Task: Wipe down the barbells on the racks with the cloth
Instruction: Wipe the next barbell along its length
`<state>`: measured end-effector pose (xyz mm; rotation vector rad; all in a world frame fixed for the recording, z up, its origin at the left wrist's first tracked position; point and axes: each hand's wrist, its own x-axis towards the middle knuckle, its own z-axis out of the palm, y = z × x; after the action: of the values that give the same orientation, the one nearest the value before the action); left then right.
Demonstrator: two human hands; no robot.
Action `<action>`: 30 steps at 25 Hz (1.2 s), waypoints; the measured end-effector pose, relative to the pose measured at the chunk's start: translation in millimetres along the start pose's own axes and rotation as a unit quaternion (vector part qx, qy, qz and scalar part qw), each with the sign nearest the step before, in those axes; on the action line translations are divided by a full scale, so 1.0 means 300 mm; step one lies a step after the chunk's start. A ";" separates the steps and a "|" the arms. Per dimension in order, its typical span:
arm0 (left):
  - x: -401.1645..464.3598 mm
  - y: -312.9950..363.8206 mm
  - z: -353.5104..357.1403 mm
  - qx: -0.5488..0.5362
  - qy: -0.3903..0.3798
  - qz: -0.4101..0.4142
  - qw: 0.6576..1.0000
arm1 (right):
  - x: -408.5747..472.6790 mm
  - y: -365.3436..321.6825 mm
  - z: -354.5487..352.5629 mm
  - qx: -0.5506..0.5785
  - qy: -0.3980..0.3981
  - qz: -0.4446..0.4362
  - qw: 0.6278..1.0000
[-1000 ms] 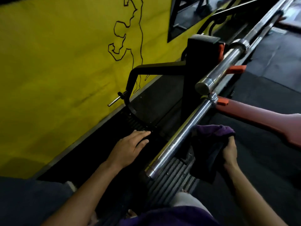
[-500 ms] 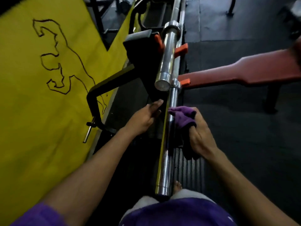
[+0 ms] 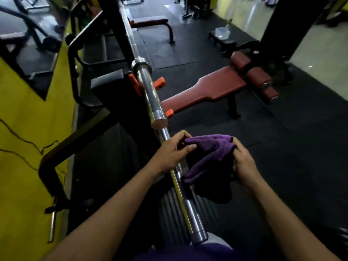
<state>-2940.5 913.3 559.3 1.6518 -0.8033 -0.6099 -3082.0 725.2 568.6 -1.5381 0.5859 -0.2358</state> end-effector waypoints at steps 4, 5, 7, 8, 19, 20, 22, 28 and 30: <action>0.015 0.048 0.003 0.101 -0.071 0.067 0.990 | -0.136 -0.006 -0.108 -0.089 0.011 -0.062 0.994; 0.018 0.068 0.016 0.119 -0.083 0.090 0.985 | -0.167 0.009 -0.138 -0.098 0.009 -0.060 0.993; 0.023 0.104 0.048 0.141 -0.113 0.133 0.974 | -0.236 0.027 -0.145 -0.118 0.010 -0.069 0.991; 0.024 0.117 0.059 0.149 -0.135 0.146 0.968 | -0.259 0.043 -0.127 -0.142 0.020 -0.083 0.986; 0.122 -0.010 -0.064 0.249 -0.130 0.202 0.938 | -0.247 -0.016 0.024 -0.444 0.169 -0.068 0.877; 0.131 -0.060 -0.109 0.272 -0.094 0.187 0.939 | -0.246 -0.031 0.054 -0.450 0.191 -0.078 0.869; 0.138 -0.155 -0.180 0.336 -0.055 0.139 0.930 | -0.244 -0.034 0.151 -0.462 0.174 -0.116 0.862; 0.118 -0.306 -0.218 0.455 -0.072 0.019 0.888 | -0.268 0.095 0.451 -0.607 -0.054 -0.095 0.787; 0.114 -0.320 -0.221 0.486 -0.064 0.024 0.871 | -0.211 0.105 0.435 -0.585 -0.001 -0.044 0.810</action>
<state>-2851.0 939.7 481.3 2.4983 -1.3829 -0.2640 -3077.7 871.3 541.8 -2.7680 0.6970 0.1108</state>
